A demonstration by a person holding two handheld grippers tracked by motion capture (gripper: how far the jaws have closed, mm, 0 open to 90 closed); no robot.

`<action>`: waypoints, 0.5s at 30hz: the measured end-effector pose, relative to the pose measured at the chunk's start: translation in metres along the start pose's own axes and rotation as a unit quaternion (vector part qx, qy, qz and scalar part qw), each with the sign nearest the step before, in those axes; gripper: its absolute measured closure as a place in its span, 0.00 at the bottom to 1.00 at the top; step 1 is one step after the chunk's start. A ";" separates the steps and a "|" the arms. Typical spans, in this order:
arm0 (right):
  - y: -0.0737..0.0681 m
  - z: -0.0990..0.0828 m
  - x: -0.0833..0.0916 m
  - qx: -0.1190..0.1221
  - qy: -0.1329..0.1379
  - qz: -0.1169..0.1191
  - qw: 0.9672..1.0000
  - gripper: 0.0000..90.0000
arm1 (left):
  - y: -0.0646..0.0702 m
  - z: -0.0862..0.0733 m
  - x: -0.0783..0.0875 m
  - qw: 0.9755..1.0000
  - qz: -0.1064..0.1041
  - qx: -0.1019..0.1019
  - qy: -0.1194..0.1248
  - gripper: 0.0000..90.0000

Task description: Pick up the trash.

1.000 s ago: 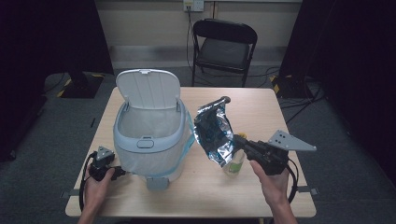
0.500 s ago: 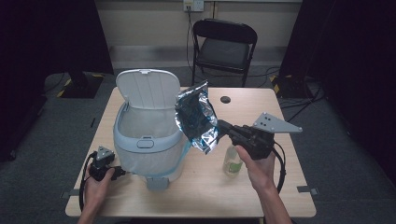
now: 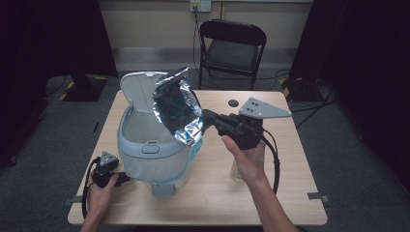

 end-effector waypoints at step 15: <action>-0.016 -0.003 -0.071 0.010 -0.048 0.011 0.999 1.00 | 0.000 0.000 0.000 1.000 0.001 0.000 0.000 0.29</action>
Point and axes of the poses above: each handheld gripper's, and its own axes: x roughly backward along the jaws, z roughly out of its top, y roughly to its right, the point moved 3 cm from there along -x, roughly forward along the jaws, and after that the axes turned 9 degrees about -x, right-handed, at the moved point
